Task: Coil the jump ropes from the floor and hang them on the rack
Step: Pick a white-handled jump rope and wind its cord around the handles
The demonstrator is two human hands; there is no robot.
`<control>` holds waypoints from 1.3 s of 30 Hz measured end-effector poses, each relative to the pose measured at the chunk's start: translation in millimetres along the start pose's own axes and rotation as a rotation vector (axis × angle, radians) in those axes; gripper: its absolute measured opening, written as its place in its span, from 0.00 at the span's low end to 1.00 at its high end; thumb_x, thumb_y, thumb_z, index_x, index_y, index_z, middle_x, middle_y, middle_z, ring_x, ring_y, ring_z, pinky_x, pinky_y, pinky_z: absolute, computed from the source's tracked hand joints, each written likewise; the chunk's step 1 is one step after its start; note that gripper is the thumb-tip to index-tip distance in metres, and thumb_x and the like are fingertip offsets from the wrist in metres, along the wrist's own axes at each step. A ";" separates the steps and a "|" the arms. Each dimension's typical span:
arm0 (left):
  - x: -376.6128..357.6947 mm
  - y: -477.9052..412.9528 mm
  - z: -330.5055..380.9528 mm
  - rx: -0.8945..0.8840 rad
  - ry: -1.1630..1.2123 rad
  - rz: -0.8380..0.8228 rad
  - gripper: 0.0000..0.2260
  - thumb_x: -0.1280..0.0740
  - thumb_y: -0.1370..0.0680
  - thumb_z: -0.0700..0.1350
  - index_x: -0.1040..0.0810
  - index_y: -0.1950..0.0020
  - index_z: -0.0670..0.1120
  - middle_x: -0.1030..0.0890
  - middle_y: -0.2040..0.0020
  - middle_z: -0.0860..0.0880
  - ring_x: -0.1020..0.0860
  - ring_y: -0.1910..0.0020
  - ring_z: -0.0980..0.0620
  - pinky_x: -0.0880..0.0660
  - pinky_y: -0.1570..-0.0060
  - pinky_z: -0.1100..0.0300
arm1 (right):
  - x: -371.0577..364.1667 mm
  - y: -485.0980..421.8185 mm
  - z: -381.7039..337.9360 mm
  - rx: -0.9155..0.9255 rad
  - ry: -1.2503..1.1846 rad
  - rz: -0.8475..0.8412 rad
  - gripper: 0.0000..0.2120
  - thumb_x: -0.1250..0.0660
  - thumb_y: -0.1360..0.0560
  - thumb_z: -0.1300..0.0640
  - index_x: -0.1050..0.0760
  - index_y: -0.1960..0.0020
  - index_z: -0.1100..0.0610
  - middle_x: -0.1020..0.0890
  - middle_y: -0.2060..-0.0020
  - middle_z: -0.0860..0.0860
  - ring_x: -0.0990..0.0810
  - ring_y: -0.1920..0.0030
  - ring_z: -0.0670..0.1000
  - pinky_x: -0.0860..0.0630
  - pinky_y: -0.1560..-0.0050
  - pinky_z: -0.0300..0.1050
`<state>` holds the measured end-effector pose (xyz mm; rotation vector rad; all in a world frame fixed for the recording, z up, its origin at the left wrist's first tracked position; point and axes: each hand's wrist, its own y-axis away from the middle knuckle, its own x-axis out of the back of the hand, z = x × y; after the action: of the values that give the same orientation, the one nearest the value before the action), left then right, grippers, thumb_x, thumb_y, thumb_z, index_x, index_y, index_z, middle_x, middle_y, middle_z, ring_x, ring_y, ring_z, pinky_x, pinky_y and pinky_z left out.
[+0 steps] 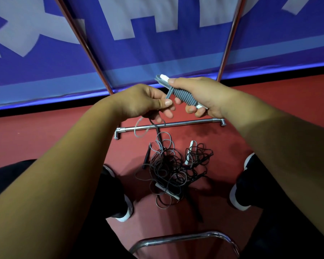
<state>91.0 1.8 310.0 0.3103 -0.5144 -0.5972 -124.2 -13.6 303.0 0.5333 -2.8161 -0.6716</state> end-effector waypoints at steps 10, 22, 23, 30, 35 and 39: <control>-2.8 1.6 2.9 0.024 0.099 0.014 0.09 0.35 0.14 0.45 0.18 0.50 0.43 0.13 0.52 0.38 0.22 0.55 0.43 0.24 0.48 0.48 | 0.6 0.2 0.2 0.101 0.131 0.029 0.23 0.33 0.18 0.37 0.15 0.44 0.57 0.10 0.57 0.53 0.15 0.62 0.50 0.22 0.63 0.46; -2.0 -1.8 13.8 0.058 0.453 0.176 0.18 0.37 0.17 0.64 0.20 0.46 0.50 0.32 0.69 0.48 0.44 0.71 0.51 0.40 0.70 0.60 | -4.7 2.7 -0.1 0.031 0.025 -0.021 0.25 0.32 0.19 0.36 0.17 0.42 0.59 0.14 0.60 0.55 0.24 0.69 0.50 0.30 0.72 0.40; -1.8 -2.1 14.6 0.037 0.479 0.178 0.17 0.37 0.17 0.63 0.20 0.45 0.51 0.33 0.69 0.48 0.46 0.71 0.51 0.41 0.70 0.60 | -4.3 4.5 -1.7 0.013 -0.024 -0.053 0.26 0.32 0.19 0.36 0.17 0.42 0.60 0.16 0.60 0.54 0.26 0.70 0.50 0.33 0.73 0.39; -10.0 -5.4 15.8 -0.041 0.499 0.211 0.08 0.39 0.16 0.45 0.21 0.47 0.47 0.26 0.64 0.47 0.44 0.74 0.51 0.42 0.72 0.62 | -1.0 10.7 -4.4 -0.111 -0.075 -0.236 0.21 0.40 0.19 0.32 0.20 0.45 0.47 0.25 0.62 0.50 0.35 0.73 0.46 0.42 0.77 0.33; -9.6 -6.6 15.2 -0.067 0.496 0.233 0.07 0.39 0.14 0.47 0.25 0.45 0.45 0.28 0.67 0.48 0.45 0.74 0.52 0.43 0.72 0.61 | -5.6 8.5 -3.7 -0.092 -0.115 -0.199 0.27 0.41 0.17 0.33 0.21 0.37 0.54 0.22 0.62 0.52 0.31 0.73 0.48 0.36 0.77 0.37; -9.5 -10.0 11.8 -0.072 0.498 0.273 0.05 0.37 0.16 0.46 0.24 0.48 0.45 0.30 0.66 0.46 0.45 0.74 0.51 0.44 0.71 0.59 | -7.9 6.4 -4.1 -0.111 -0.109 -0.214 0.31 0.44 0.16 0.32 0.21 0.32 0.57 0.15 0.57 0.56 0.19 0.66 0.52 0.21 0.69 0.44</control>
<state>73.3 -1.9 312.1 0.3017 -0.0513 -0.2559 -117.7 -6.8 308.7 0.8082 -2.8245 -0.9181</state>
